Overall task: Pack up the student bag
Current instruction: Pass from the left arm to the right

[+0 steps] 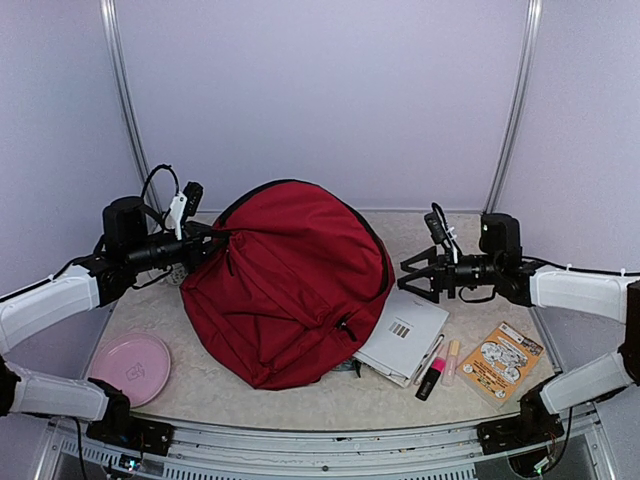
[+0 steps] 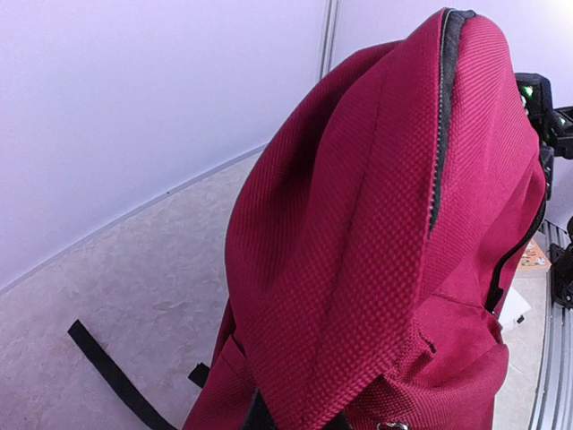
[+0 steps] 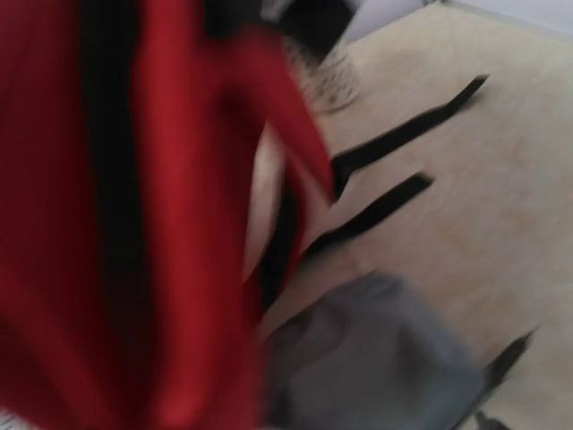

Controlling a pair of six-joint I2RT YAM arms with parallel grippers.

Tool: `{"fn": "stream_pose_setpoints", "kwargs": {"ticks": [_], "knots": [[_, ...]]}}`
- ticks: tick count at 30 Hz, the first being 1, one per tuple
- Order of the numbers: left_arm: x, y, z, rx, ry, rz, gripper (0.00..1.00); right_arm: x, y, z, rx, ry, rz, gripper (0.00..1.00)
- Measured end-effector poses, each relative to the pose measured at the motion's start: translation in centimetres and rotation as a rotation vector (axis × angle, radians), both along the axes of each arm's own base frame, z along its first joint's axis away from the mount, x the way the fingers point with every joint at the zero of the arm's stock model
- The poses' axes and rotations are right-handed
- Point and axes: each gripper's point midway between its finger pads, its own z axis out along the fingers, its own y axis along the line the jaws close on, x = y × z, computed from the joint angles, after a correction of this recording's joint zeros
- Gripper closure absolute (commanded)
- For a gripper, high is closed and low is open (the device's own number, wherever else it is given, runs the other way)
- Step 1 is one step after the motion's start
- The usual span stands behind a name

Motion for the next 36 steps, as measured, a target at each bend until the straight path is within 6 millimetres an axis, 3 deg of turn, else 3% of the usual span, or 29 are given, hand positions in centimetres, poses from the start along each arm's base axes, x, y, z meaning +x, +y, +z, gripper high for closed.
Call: {"fn": "stream_pose_setpoints", "kwargs": {"ticks": [3, 8, 13, 16, 19, 25, 28, 32, 33, 35, 36], "knots": [[0.4, 0.3, -0.1, 0.002, 0.002, 0.025, 1.00, -2.5, 0.4, -0.7, -0.007, 0.005, 0.034, 0.00], [0.6, 0.5, -0.1, 0.003, 0.005, 0.045, 1.00, -4.9, 1.5, 0.0, -0.010, -0.055, 0.043, 0.00], [0.7, 0.6, -0.1, 0.003, 0.006, 0.053, 1.00, -6.3, 4.3, -1.7, -0.020, -0.067, 0.015, 0.14], [0.8, 0.7, -0.1, 0.003, 0.006, 0.058, 1.00, -4.6, 5.2, -3.2, -0.024, -0.027, -0.064, 0.41], [0.8, 0.9, 0.0, 0.000, 0.006, 0.065, 1.00, -3.4, 5.6, -3.9, -0.031, 0.000, -0.097, 0.49], [0.8, 1.7, 1.2, -0.021, -0.014, 0.087, 1.00, -0.7, 7.1, -2.3, -0.006, -0.002, -0.150, 1.00], [0.8, 2.7, 2.0, -0.044, -0.022, 0.113, 1.00, 0.1, 7.3, -0.7, 0.010, -0.036, -0.166, 1.00], [0.3, 4.2, 3.1, -0.071, -0.047, 0.153, 1.00, 1.6, 7.9, 3.2, 0.033, -0.109, -0.159, 1.00], [0.1, 4.5, 3.5, -0.077, -0.057, 0.161, 0.89, 1.8, 8.1, 4.6, 0.042, -0.132, -0.142, 1.00], [-0.5, 5.0, 4.5, -0.088, -0.082, 0.183, 0.43, 2.3, 8.8, 8.5, 0.068, -0.204, -0.086, 1.00], [-0.7, 5.3, 5.1, -0.092, -0.102, 0.196, 0.26, 2.3, 9.3, 10.4, 0.083, -0.243, -0.046, 1.00]]}}
